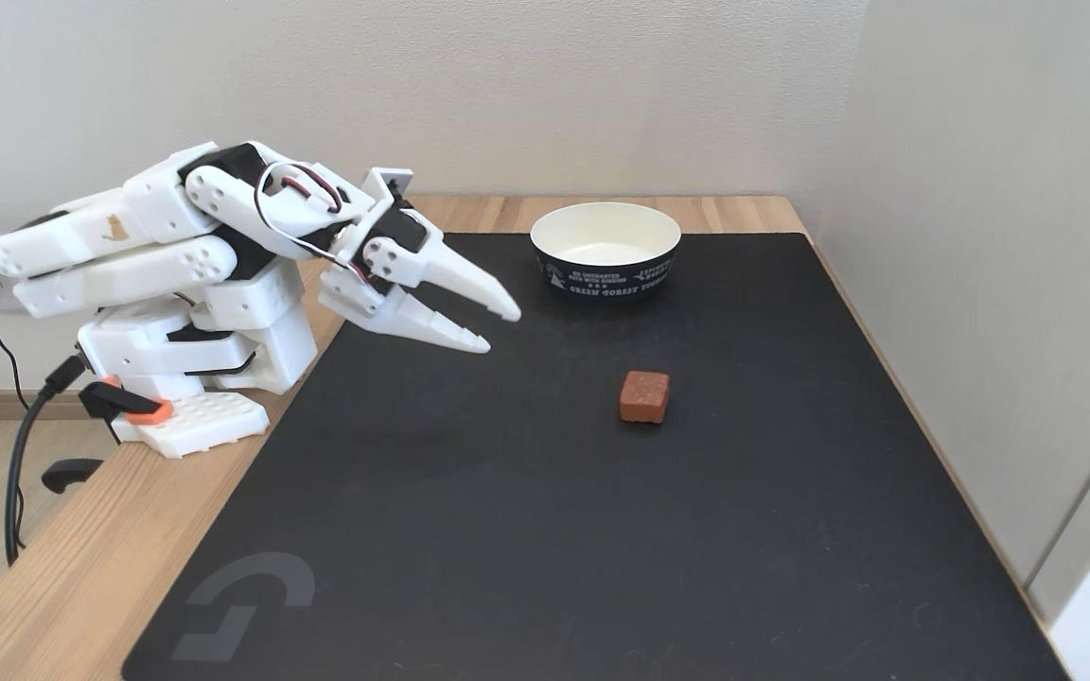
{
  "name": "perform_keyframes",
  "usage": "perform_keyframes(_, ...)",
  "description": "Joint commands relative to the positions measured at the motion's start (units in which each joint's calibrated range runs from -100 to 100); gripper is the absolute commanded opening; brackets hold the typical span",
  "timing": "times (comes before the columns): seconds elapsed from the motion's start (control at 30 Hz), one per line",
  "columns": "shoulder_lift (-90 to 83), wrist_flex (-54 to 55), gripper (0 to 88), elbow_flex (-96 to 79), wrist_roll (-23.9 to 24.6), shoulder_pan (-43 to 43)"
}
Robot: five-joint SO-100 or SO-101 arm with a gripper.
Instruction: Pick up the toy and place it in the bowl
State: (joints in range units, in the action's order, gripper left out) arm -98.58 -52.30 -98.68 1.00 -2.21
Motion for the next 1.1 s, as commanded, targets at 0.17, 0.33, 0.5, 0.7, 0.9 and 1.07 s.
perform_keyframes(0.17,-0.58,-0.20,43.8,-0.87,-0.17,0.83)
perform_keyframes(0.33,-0.58,-0.20,43.8,-0.78,0.30,0.99)
perform_keyframes(0.5,-0.50,-0.20,43.8,-0.33,0.82,1.83)
perform_keyframes(0.7,0.25,-5.70,43.7,5.35,3.95,1.91)
perform_keyframes(0.9,15.76,-11.71,43.7,25.36,3.54,-3.69)
perform_keyframes(1.07,44.60,-8.16,43.7,42.39,3.54,-3.52)
